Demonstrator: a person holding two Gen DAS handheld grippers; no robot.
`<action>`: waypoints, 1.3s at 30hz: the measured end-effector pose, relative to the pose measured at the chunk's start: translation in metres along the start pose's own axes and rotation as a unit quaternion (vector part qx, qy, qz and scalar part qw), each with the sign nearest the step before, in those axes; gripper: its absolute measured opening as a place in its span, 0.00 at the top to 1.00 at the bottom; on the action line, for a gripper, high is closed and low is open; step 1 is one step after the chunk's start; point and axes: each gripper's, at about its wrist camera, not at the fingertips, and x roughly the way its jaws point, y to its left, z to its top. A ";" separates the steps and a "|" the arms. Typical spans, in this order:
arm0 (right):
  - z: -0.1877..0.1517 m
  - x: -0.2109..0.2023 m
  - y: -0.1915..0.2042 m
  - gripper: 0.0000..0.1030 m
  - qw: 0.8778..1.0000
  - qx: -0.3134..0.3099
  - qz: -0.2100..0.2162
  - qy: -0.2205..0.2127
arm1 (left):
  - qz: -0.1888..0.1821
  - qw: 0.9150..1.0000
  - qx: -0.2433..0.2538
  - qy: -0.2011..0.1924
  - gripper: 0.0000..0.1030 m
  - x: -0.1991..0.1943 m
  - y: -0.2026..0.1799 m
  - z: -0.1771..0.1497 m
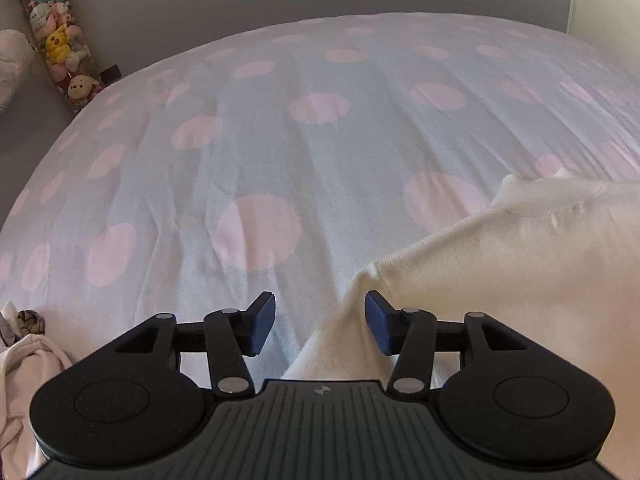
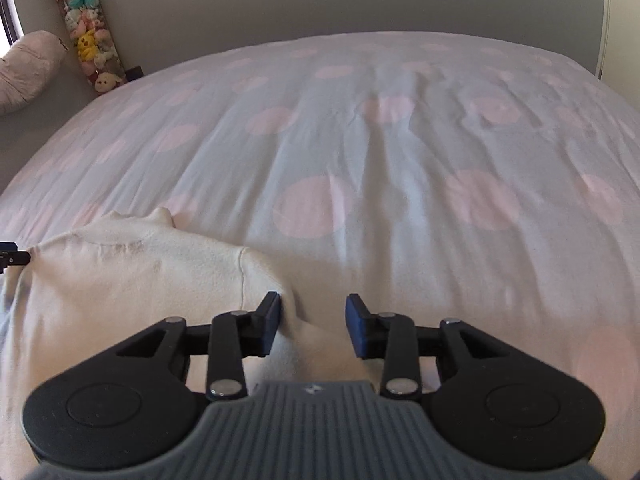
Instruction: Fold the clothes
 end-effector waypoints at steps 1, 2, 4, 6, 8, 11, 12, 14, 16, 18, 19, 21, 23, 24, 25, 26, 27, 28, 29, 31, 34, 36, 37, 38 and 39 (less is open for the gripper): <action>-0.004 -0.011 0.000 0.66 1.000 -0.002 0.003 -0.004 | -0.006 1.000 0.000 0.000 0.54 -0.006 0.001 -0.005; -0.009 -0.022 0.001 0.73 1.000 -0.004 0.008 -0.007 | -0.009 1.000 0.000 0.002 0.54 -0.013 0.000 -0.011; -0.024 -0.042 0.005 0.76 1.000 -0.004 0.020 -0.010 | -0.018 1.000 0.002 0.004 0.54 -0.028 -0.003 -0.024; -0.039 -0.061 0.011 0.76 0.999 -0.001 0.031 -0.013 | -0.030 1.000 -0.002 0.005 0.54 -0.044 -0.006 -0.037; -0.057 -0.077 0.022 0.76 0.999 0.000 0.038 -0.014 | -0.046 0.999 -0.005 0.008 0.55 -0.061 -0.012 -0.055; -0.089 -0.094 0.045 0.77 0.999 -0.001 0.041 0.001 | -0.068 0.997 -0.010 0.021 0.56 -0.086 -0.024 -0.086; -0.103 -0.098 0.054 0.77 0.999 0.001 0.042 0.010 | -0.073 0.997 -0.016 0.030 0.56 -0.091 -0.028 -0.097; -0.128 -0.104 0.069 0.77 0.999 0.011 0.036 0.024 | -0.084 0.995 -0.026 0.050 0.56 -0.099 -0.033 -0.122; -0.151 -0.106 0.078 0.77 0.998 0.037 0.028 0.041 | -0.084 0.993 -0.044 0.065 0.56 -0.101 -0.033 -0.144; -0.171 -0.106 0.082 0.77 0.996 0.070 0.023 0.056 | -0.082 0.991 -0.064 0.078 0.56 -0.100 -0.032 -0.164; -0.180 -0.106 0.083 0.77 0.994 0.085 0.020 0.059 | -0.081 0.991 -0.073 0.081 0.56 -0.101 -0.030 -0.171; -0.191 -0.109 0.086 0.77 0.994 0.098 0.015 0.045 | -0.078 0.989 -0.088 0.086 0.56 -0.106 -0.026 -0.177; -0.197 -0.115 0.090 0.77 0.996 0.087 0.010 0.029 | -0.075 0.988 -0.095 0.100 0.56 -0.113 -0.022 -0.180; -0.198 -0.118 0.090 0.78 0.996 0.083 0.010 0.019 | -0.070 0.988 -0.098 0.101 0.56 -0.119 -0.017 -0.181; -0.199 -0.121 0.090 0.78 0.997 0.078 0.009 0.010 | -0.062 0.988 -0.099 0.097 0.57 -0.128 -0.009 -0.181; -0.200 -0.125 0.091 0.75 0.997 0.074 0.008 0.001 | -0.055 0.989 -0.101 0.093 0.57 -0.137 -0.002 -0.182; -0.200 -0.128 0.091 0.74 0.998 0.070 0.007 -0.008 | -0.048 0.990 -0.102 0.089 0.57 -0.145 0.006 -0.182; -0.201 -0.132 0.091 0.70 0.998 0.067 0.008 -0.018 | -0.040 0.990 -0.104 0.085 0.57 -0.154 0.014 -0.183; -0.201 -0.135 0.089 0.67 0.997 0.071 0.011 -0.028 | -0.033 0.991 -0.106 0.081 0.56 -0.163 0.021 -0.183; -0.200 -0.136 0.086 0.67 0.996 0.082 0.016 -0.039 | -0.007 0.990 -0.120 0.070 0.56 -0.181 0.047 -0.182; -0.199 -0.133 0.082 0.66 0.994 0.095 0.026 -0.038 | 0.037 0.987 -0.145 0.053 0.56 -0.206 0.090 -0.180; -0.199 -0.133 0.082 0.66 0.994 0.096 0.030 -0.037 | 0.073 0.985 -0.151 0.046 0.56 -0.221 0.116 -0.182; -0.199 -0.132 0.082 0.66 0.994 0.095 0.033 -0.038 | 0.093 0.983 -0.153 0.040 0.56 -0.229 0.130 -0.183; -0.199 -0.132 0.082 0.65 0.994 0.094 0.034 -0.039 | 0.110 0.981 -0.157 0.034 0.56 -0.236 0.143 -0.185; -0.199 -0.132 0.083 0.65 0.994 0.093 0.036 -0.040 | 0.128 0.978 -0.162 0.029 0.55 -0.243 0.155 -0.187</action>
